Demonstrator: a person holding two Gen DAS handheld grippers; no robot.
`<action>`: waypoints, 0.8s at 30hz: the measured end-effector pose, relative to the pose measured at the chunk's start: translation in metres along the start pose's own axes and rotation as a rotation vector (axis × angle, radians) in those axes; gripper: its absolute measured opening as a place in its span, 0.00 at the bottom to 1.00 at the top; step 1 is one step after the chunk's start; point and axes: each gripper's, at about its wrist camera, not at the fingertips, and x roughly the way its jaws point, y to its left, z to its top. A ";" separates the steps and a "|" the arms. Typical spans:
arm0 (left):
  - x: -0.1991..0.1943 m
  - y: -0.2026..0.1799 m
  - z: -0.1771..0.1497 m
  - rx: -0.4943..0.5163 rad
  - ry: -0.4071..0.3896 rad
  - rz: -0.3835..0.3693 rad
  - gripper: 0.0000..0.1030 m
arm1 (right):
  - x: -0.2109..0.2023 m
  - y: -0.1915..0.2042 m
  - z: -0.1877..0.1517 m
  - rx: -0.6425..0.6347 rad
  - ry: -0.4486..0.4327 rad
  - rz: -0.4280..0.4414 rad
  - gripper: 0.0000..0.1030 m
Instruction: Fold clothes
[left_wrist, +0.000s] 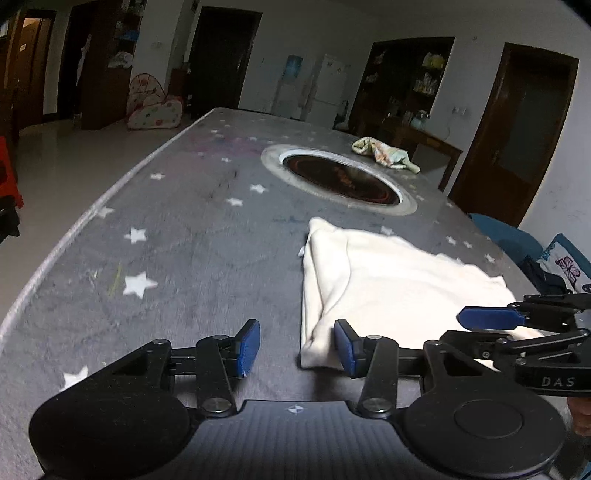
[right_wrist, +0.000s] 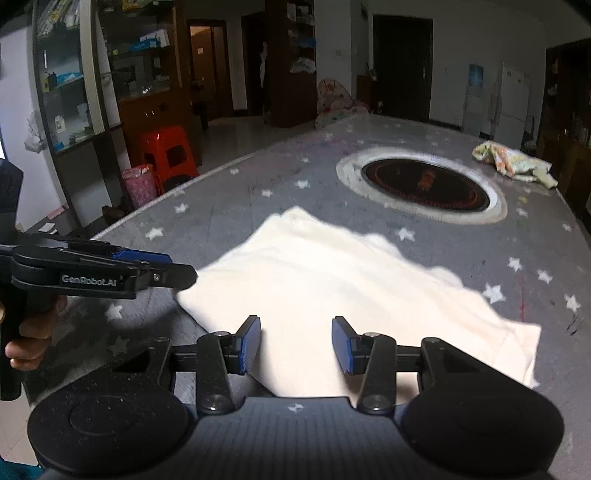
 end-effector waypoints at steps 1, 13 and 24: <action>0.000 -0.002 -0.001 0.016 -0.003 0.007 0.46 | 0.003 0.000 -0.003 0.002 0.006 0.003 0.42; 0.002 -0.004 -0.001 0.041 0.001 0.024 0.49 | -0.009 -0.017 0.000 0.033 -0.016 -0.037 0.42; 0.003 -0.004 0.001 0.037 0.009 0.025 0.49 | -0.008 -0.063 0.013 0.128 -0.054 -0.118 0.42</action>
